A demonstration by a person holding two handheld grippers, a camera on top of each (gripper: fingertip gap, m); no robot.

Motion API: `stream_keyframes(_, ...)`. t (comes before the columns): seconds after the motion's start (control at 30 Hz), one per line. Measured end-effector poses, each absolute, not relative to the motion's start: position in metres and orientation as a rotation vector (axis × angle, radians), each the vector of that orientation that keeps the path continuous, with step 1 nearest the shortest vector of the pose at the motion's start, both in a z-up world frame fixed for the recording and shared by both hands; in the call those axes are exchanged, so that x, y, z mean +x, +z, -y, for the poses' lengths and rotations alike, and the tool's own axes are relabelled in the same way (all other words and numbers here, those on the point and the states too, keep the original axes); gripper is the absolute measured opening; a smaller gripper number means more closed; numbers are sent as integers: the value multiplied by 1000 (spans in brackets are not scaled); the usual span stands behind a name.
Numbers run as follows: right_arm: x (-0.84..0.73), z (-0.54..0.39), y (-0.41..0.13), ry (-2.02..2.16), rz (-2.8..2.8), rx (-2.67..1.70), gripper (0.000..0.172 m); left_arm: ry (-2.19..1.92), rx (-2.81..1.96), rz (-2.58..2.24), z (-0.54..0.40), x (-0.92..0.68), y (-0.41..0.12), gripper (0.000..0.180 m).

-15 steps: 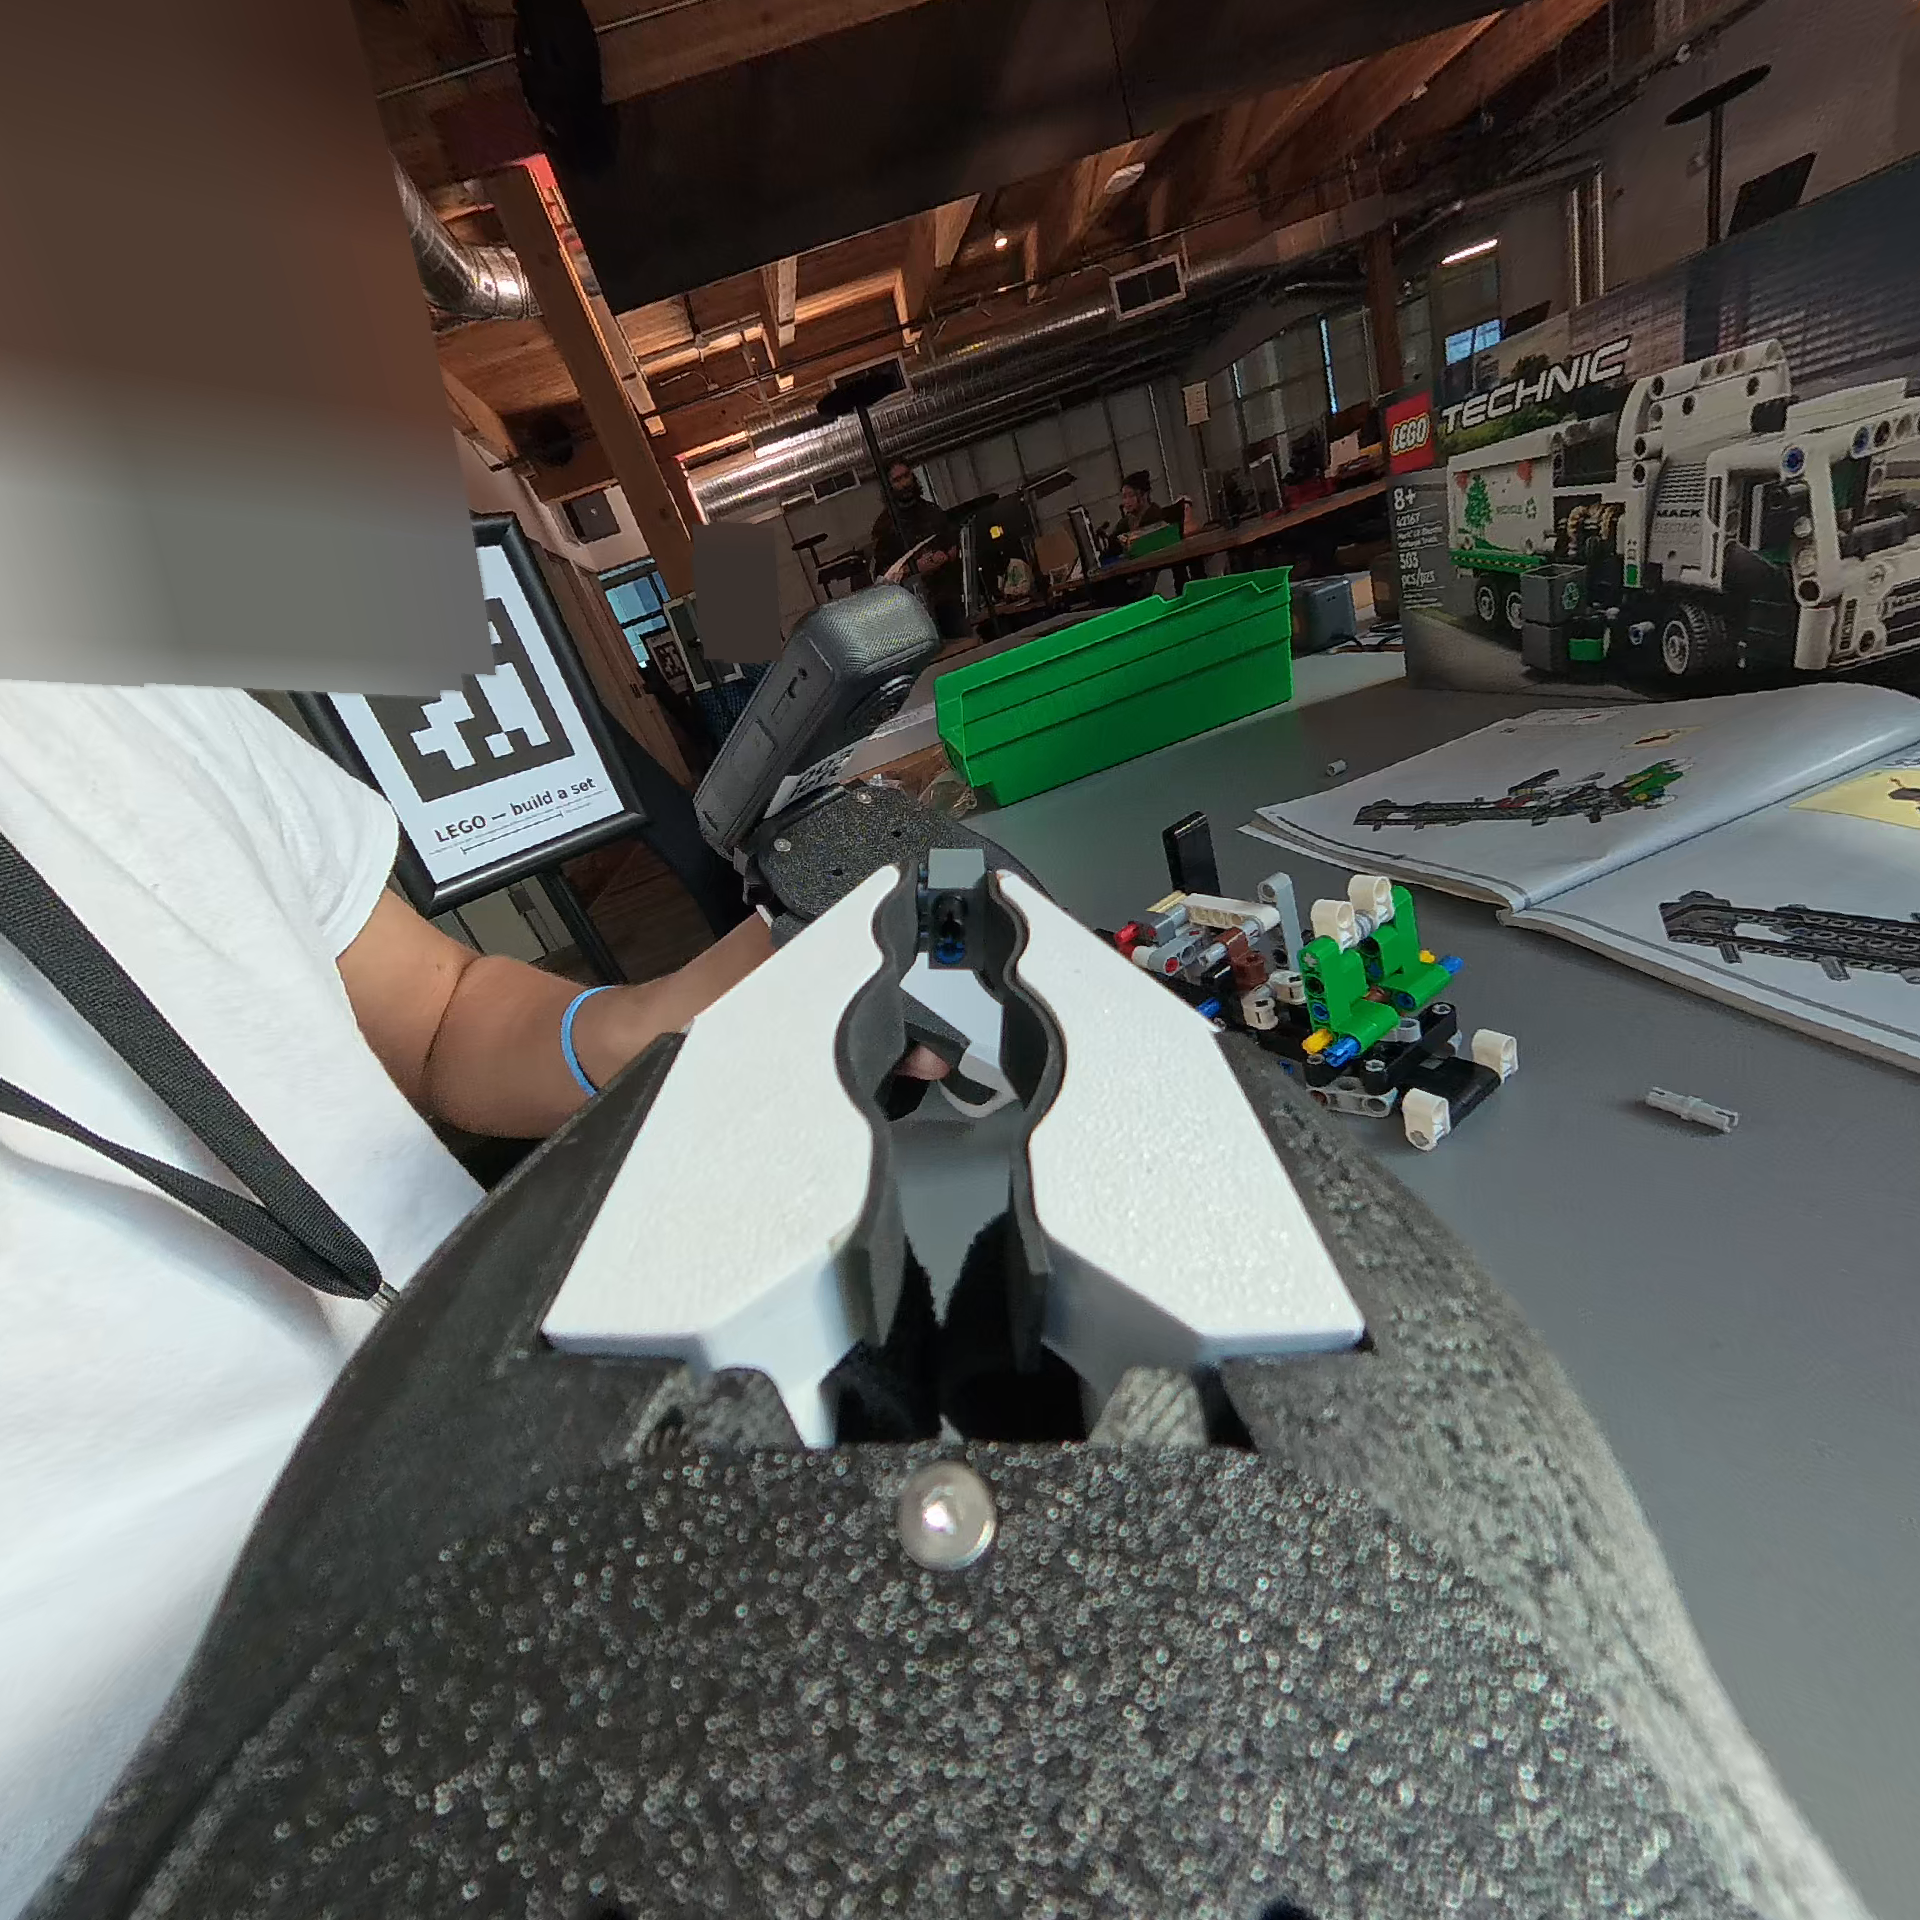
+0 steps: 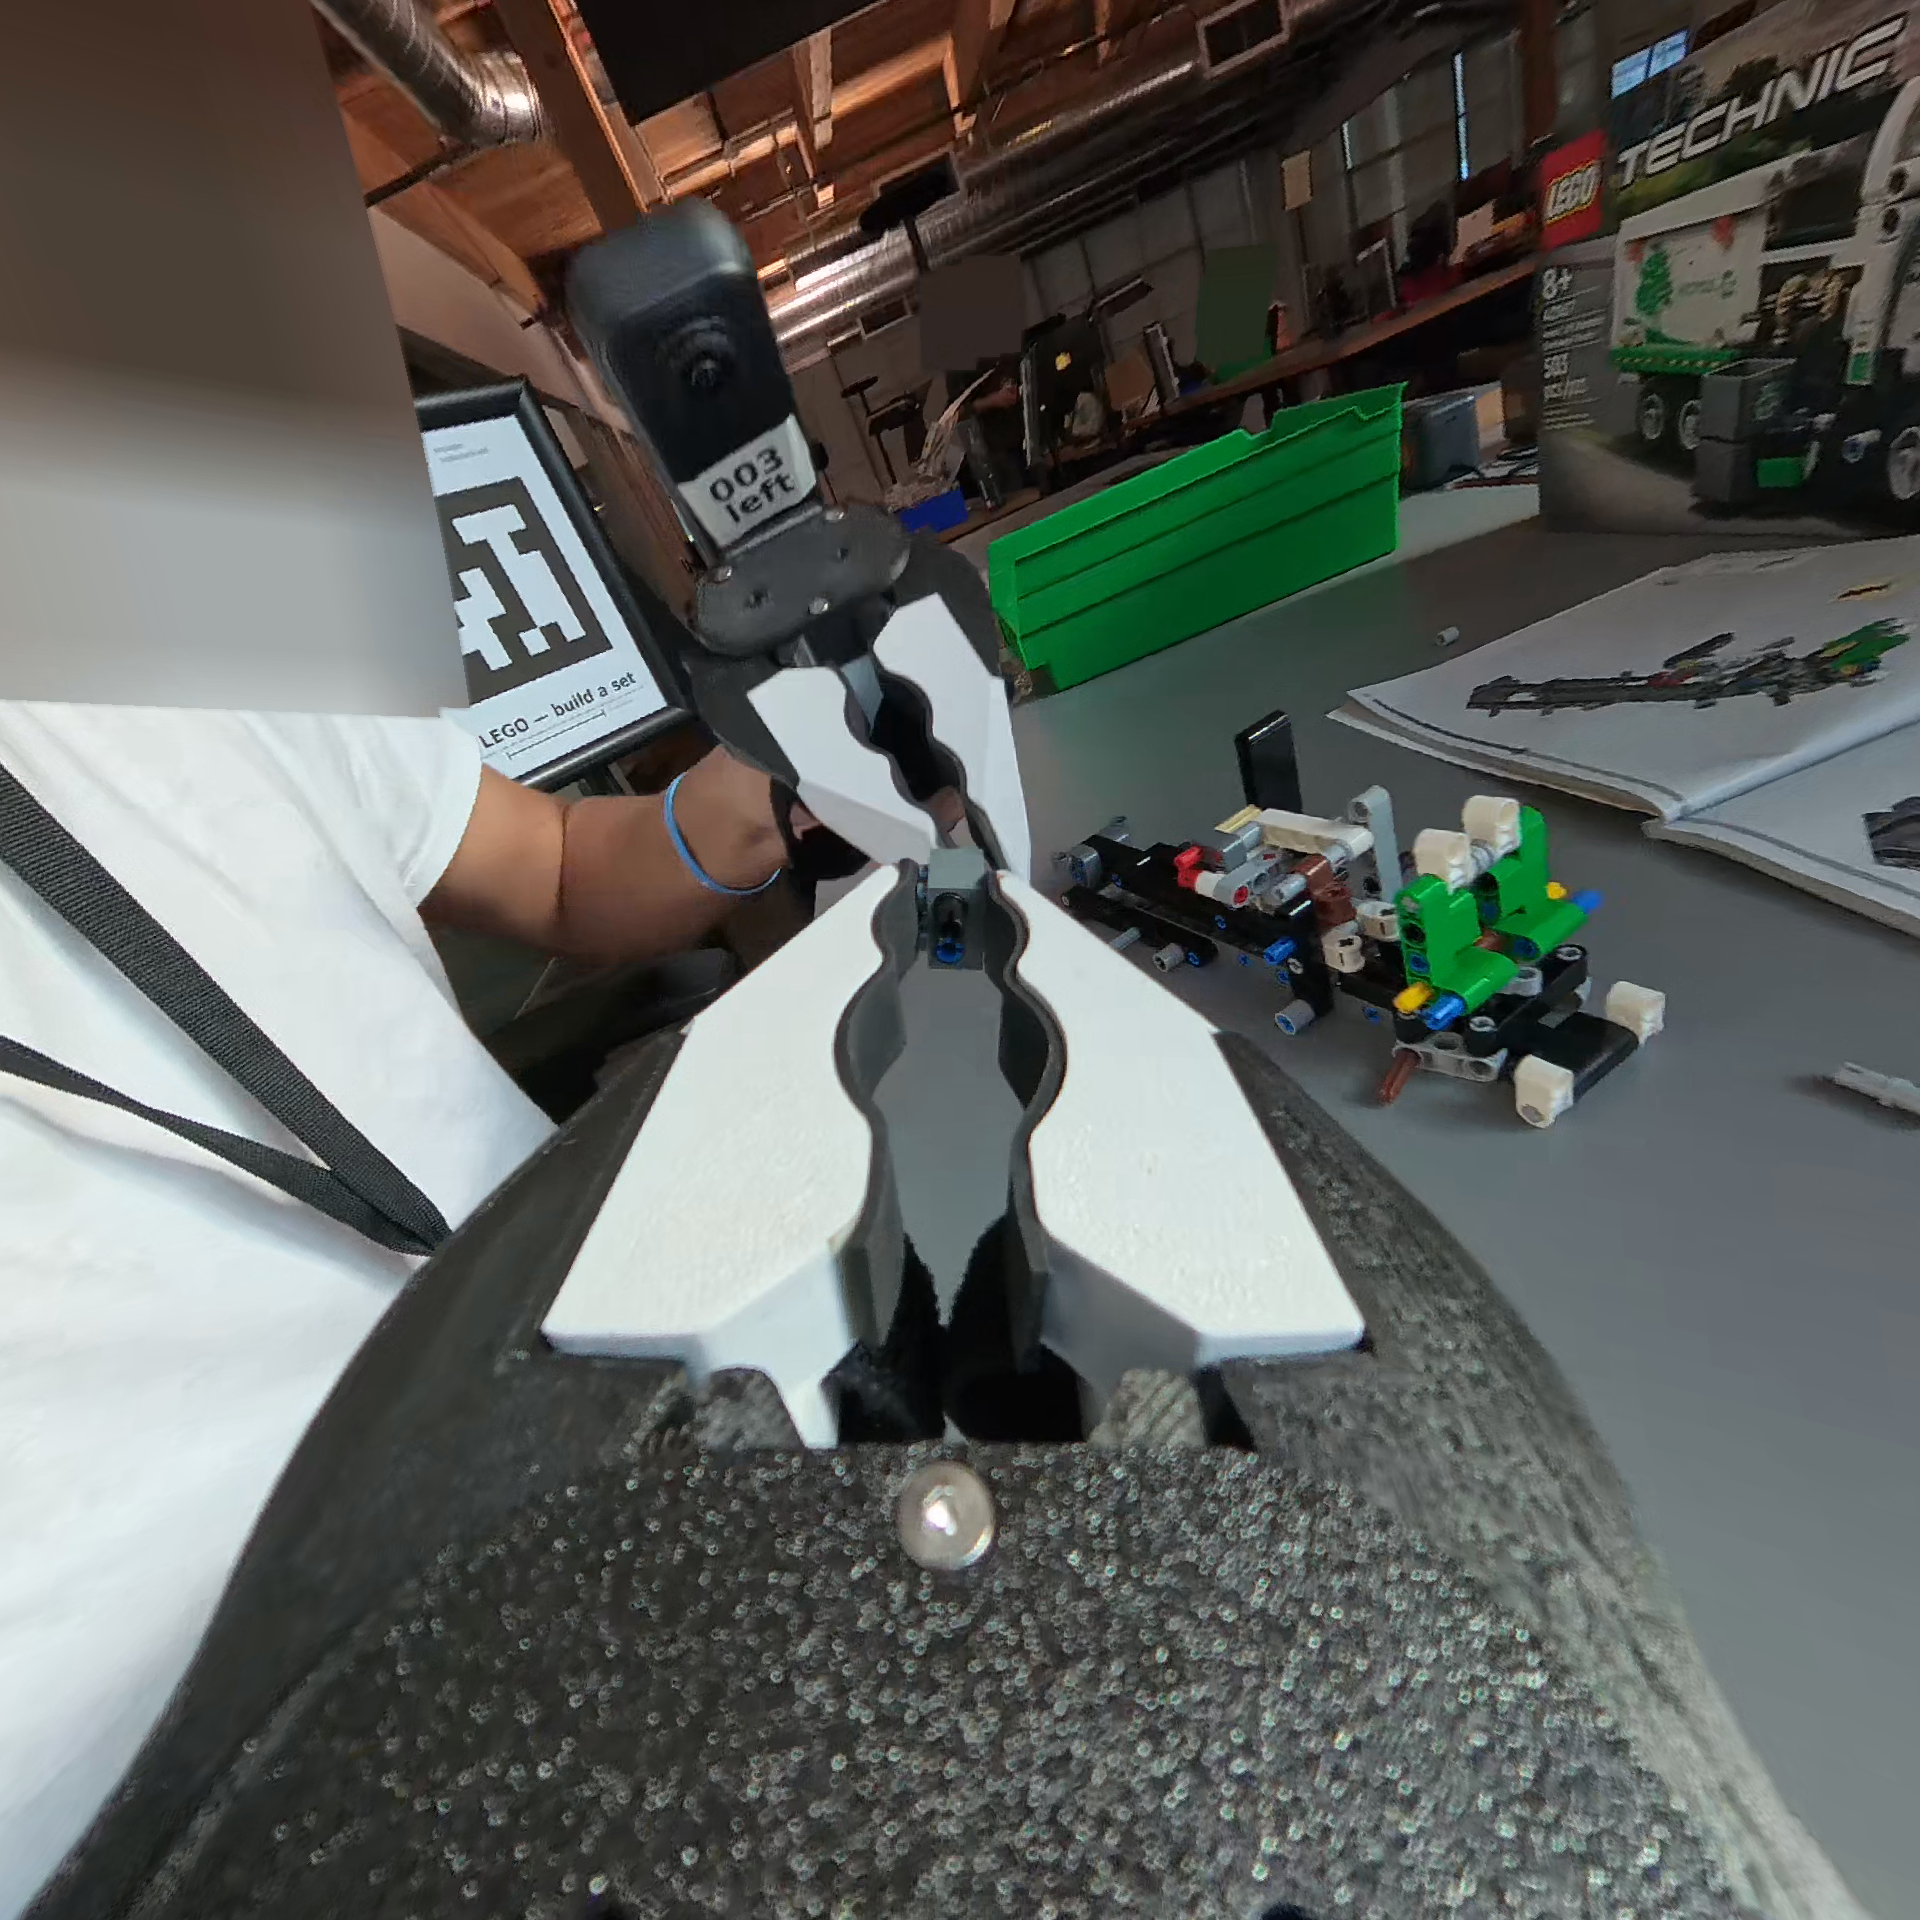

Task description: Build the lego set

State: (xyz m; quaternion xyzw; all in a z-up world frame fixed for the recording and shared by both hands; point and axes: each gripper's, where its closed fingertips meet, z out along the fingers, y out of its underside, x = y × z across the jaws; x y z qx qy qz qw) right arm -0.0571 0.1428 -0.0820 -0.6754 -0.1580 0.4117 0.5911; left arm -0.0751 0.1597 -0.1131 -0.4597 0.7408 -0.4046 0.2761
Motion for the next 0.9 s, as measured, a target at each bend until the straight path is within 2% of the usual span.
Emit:
stream_keyframes(0.13, -79, -158, -81, 1038, 379, -1559, 10, -1256, -1062, -2098, -162, -84, -84, 3)
stream_keyframes(0.4, -97, -172, -80, 990, 354, -1545, 10, -1276, -1016, -2366, -170, -102, -89, 3)
stream_keyframes(0.9, -109, -182, -91, 922, 361, -1636, 10, -1353, -1127, -2581, -179, -105, -93, 3)
